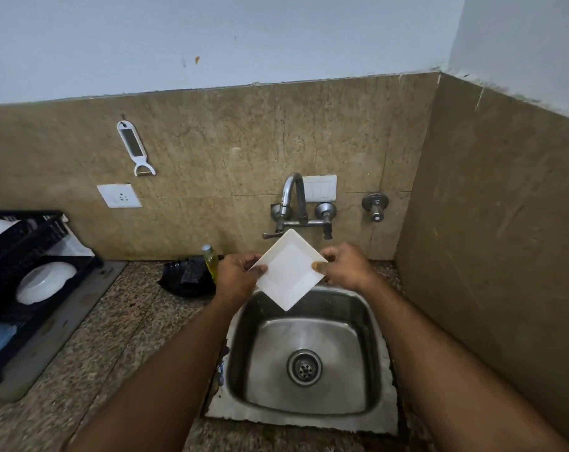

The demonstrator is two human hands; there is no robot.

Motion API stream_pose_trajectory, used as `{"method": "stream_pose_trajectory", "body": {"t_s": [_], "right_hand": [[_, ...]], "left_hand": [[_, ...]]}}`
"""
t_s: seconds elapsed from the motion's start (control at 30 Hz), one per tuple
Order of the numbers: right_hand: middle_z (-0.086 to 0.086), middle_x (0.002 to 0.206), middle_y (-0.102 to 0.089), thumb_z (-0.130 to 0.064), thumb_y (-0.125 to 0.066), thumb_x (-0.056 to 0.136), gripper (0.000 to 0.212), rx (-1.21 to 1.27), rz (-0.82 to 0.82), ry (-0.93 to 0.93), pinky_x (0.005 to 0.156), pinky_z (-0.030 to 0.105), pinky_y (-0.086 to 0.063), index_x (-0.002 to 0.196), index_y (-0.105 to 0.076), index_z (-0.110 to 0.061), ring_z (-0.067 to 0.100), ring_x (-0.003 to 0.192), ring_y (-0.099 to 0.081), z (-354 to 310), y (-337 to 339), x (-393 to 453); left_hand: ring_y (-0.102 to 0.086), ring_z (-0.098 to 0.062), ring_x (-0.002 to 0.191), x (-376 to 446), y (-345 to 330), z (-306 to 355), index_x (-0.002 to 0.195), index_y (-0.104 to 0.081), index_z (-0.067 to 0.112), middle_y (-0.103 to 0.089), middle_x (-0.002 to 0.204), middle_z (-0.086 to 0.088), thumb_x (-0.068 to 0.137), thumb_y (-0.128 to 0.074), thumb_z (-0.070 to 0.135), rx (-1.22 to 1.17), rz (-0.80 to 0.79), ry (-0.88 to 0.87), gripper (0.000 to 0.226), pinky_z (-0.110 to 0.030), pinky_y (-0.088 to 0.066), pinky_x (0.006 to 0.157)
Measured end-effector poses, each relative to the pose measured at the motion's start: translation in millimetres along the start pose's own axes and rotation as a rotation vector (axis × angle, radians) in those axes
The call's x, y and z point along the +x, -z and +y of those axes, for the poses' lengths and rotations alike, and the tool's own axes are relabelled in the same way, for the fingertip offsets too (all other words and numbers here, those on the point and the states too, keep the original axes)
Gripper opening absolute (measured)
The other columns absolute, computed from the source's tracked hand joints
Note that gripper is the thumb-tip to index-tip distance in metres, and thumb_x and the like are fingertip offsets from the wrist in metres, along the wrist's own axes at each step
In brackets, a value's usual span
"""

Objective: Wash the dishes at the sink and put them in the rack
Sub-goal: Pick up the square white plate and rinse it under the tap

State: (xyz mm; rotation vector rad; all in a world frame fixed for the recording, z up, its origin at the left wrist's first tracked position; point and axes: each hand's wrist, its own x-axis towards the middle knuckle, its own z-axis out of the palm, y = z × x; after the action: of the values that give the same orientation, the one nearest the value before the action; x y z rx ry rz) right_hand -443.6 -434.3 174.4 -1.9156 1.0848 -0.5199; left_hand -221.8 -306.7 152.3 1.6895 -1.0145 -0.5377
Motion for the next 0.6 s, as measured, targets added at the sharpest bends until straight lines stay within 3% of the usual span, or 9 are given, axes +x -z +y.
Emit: {"method": "stream_pose_trajectory", "body": {"t_s": [0.13,0.23,0.3,0.4,0.5,0.6], "right_hand": [[0.004,0.093,-0.079,-0.014,-0.071,0.094,0.019,0.161,-0.155,-0.023,0.056,0.035,-0.06,0.11,-0.076,-0.022,0.021,0.074,-0.073,-31.5,-10.2,17.2],[0.012,0.098,-0.079,-0.006,-0.067,0.096,0.025,0.261,-0.268,-0.087,0.056,0.041,-0.063,0.115,-0.072,-0.021,0.033,0.077,-0.077,-56.1,-31.5,27.5],[0.018,0.097,-0.079,0.0,-0.061,0.098,0.024,0.268,-0.359,-0.132,0.057,0.043,-0.064,0.115,-0.069,-0.015,0.041,0.08,-0.077,-72.7,-56.9,32.1],[0.025,0.089,-0.076,0.008,-0.053,0.097,0.022,0.32,-0.44,-0.202,0.044,0.032,-0.057,0.112,-0.066,-0.001,0.045,0.075,-0.074,-96.2,-108.5,39.9],[0.025,0.093,-0.077,0.008,-0.056,0.095,0.024,0.378,-0.481,-0.243,0.049,0.034,-0.058,0.115,-0.066,0.001,0.045,0.075,-0.076,-130.7,-169.3,55.5],[0.021,0.094,-0.078,0.006,-0.059,0.095,0.022,0.392,-0.5,-0.227,0.056,0.039,-0.062,0.112,-0.069,-0.004,0.041,0.076,-0.077,-176.3,-228.1,75.9]], "left_hand": [[-0.073,-0.023,0.079,5.4,35.2,4.5,0.101,-0.078,0.01,-0.08,0.092,-0.008,0.089,-0.07,-0.008,-0.071,-0.014,0.055,0.022,-0.038,-0.061,0.075],[-0.072,-0.024,0.078,14.6,69.7,-3.4,0.106,-0.077,0.004,-0.079,0.096,-0.016,0.089,-0.071,-0.007,-0.048,0.019,0.117,0.021,-0.038,-0.059,0.075],[-0.072,-0.023,0.078,16.6,95.1,-14.4,0.104,-0.078,0.008,-0.079,0.095,-0.015,0.088,-0.072,-0.006,-0.002,0.072,0.163,0.021,-0.038,-0.058,0.074],[-0.072,-0.022,0.085,9.8,139.5,-32.7,0.113,-0.074,0.005,-0.077,0.103,-0.016,0.09,-0.073,-0.001,0.016,0.143,0.237,0.024,-0.032,-0.057,0.072],[-0.072,-0.024,0.098,4.4,200.8,-55.6,0.123,-0.069,0.001,-0.075,0.112,-0.013,0.093,-0.075,0.012,0.069,0.248,0.286,0.033,-0.035,-0.06,0.081],[-0.072,-0.023,0.1,2.9,273.5,-73.7,0.119,-0.072,0.006,-0.076,0.111,-0.008,0.094,-0.074,0.029,0.247,0.365,0.325,0.034,-0.037,-0.059,0.087]]}}
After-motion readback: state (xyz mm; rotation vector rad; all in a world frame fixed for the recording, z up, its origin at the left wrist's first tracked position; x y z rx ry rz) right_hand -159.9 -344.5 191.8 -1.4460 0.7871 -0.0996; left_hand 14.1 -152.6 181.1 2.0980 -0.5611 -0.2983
